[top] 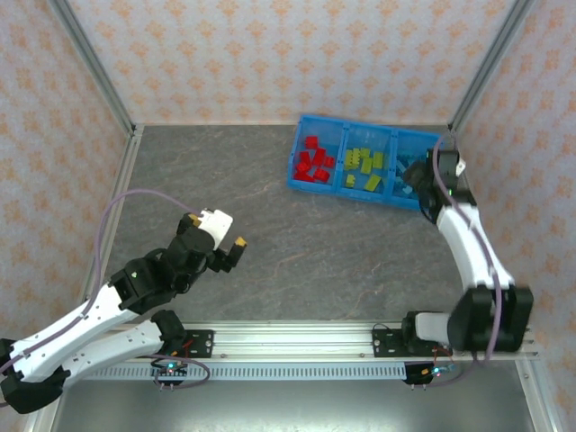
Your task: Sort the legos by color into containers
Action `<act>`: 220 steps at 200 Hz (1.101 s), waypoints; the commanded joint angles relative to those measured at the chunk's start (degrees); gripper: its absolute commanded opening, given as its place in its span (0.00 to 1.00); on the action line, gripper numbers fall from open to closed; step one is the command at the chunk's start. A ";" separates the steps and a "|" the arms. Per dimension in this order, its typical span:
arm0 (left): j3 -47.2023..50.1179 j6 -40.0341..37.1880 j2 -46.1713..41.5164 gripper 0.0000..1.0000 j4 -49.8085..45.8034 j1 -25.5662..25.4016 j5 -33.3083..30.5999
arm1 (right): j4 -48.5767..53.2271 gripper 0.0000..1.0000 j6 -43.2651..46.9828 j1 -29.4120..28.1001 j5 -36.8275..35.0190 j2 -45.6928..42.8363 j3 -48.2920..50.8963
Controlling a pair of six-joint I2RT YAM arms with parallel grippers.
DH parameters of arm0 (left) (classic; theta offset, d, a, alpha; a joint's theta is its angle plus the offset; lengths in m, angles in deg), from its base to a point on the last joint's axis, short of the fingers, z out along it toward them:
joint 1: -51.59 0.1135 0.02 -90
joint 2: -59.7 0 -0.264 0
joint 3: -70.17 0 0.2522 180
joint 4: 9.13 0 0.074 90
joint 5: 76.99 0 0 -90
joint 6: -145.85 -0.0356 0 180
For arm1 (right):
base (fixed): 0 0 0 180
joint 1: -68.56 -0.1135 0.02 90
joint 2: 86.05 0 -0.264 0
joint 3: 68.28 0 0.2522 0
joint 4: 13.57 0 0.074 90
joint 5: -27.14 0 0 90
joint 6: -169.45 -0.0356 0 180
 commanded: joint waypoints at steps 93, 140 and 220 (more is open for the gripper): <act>27.14 -2.66 19.70 1.00 60.59 34.43 0.96 | -58.70 0.93 18.68 -1.93 -11.90 5.64 34.93; 23.64 -1.43 37.38 1.00 76.01 44.41 15.36 | -65.85 1.00 24.90 -2.78 -9.07 19.00 31.12; 18.72 -0.63 46.61 1.00 75.86 46.05 18.24 | -66.33 0.99 25.73 -2.83 -7.88 20.04 30.37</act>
